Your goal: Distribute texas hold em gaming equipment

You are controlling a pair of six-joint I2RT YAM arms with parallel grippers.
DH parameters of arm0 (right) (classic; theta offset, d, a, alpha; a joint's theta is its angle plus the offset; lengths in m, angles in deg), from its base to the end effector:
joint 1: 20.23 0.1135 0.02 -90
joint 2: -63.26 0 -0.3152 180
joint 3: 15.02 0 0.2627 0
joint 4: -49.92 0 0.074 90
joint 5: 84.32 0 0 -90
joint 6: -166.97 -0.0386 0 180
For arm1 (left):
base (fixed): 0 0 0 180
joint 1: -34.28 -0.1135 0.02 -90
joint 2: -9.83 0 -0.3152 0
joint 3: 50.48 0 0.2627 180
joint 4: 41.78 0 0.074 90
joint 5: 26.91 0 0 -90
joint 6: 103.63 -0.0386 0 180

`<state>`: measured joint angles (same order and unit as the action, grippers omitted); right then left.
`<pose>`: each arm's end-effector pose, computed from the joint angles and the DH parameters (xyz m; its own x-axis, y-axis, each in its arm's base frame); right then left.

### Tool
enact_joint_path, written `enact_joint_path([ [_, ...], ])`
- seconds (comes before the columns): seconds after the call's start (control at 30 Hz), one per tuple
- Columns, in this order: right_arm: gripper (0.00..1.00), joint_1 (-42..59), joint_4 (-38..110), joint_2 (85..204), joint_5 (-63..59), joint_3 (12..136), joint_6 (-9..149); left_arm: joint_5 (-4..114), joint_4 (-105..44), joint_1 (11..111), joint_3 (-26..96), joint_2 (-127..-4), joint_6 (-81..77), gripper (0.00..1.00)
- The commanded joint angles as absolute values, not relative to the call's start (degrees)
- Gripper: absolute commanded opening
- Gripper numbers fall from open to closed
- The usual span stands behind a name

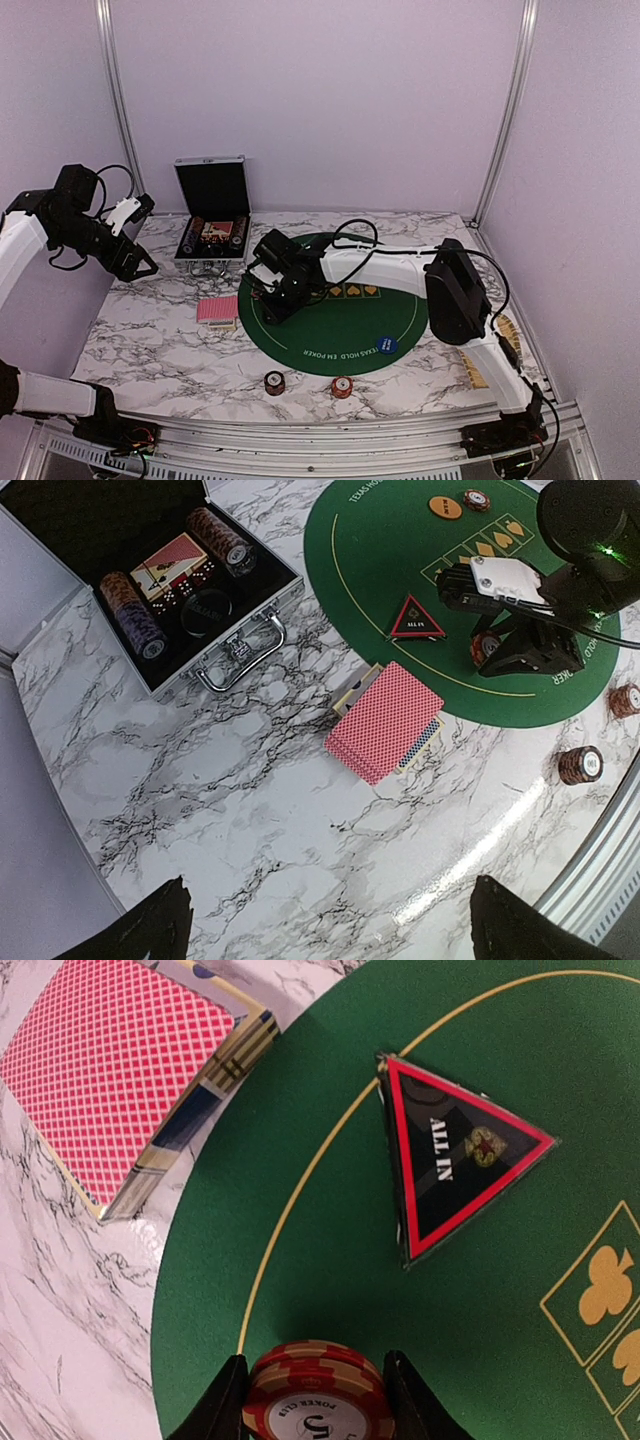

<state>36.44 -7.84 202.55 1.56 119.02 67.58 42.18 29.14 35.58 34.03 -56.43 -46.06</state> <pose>0.3117 0.4791 0.1948 -0.6219 -0.6496 -0.4373 -0.7600 0.6353 0.1372 0.2090 -0.0185 0.3968 -0.5436 0.5134 -0.6640 0.6268 0.7744 0.0857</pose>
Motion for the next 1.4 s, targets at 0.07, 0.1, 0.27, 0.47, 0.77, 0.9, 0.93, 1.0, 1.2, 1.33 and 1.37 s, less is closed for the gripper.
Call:
enact_joint_path([
  [0.07,0.14,36.2,-5.7,205.3,-0.1,123.2,66.5,41.8,31.2,35.6,34.7,-55.5,-46.6,0.99],
  [0.1,0.14,36.3,-5.5,205.6,-0.3,123.2,66.4,41.8,31.2,35.7,34.7,-55.4,-46.5,0.99],
  [0.27,0.17,36.2,-4.9,206.7,-1.2,123.1,65.7,41.9,31.3,35.7,34.6,-55.3,-46.6,0.99],
  [0.47,0.37,36.2,-5.0,207.1,-0.2,123.0,66.1,41.7,31.3,35.6,34.7,-55.3,-46.7,0.99],
  [0.77,0.53,36.2,-5.9,206.1,0.2,123.1,66.7,41.7,31.4,35.6,34.8,-55.2,-46.6,0.99],
  [0.9,0.53,36.2,-6.0,204.7,0.7,123.2,66.9,41.7,31.5,35.6,34.7,-55.1,-46.7,0.99],
  [0.93,0.53,36.2,-6.0,204.2,0.8,123.3,66.9,41.7,31.5,35.6,34.6,-55.2,-46.7,0.99],
  [1.0,0.52,36.2,-6.1,203.3,1.1,123.4,67.0,41.7,31.6,35.6,34.7,-55.2,-46.7,0.99],
  [1.2,0.53,36.5,-7.4,198.9,1.7,122.6,67.5,41.6,31.6,35.7,34.9,-55.3,-46.7,0.99],
  [1.33,0.69,37.6,-8.2,192.3,3.2,116.8,68.4,41.8,31.6,35.6,35.0,-55.6,-46.7,0.99],
  [1.37,0.73,37.9,-8.5,190.3,3.6,114.6,68.5,41.9,31.7,35.7,35.2,-55.6,-46.8,0.99],
])
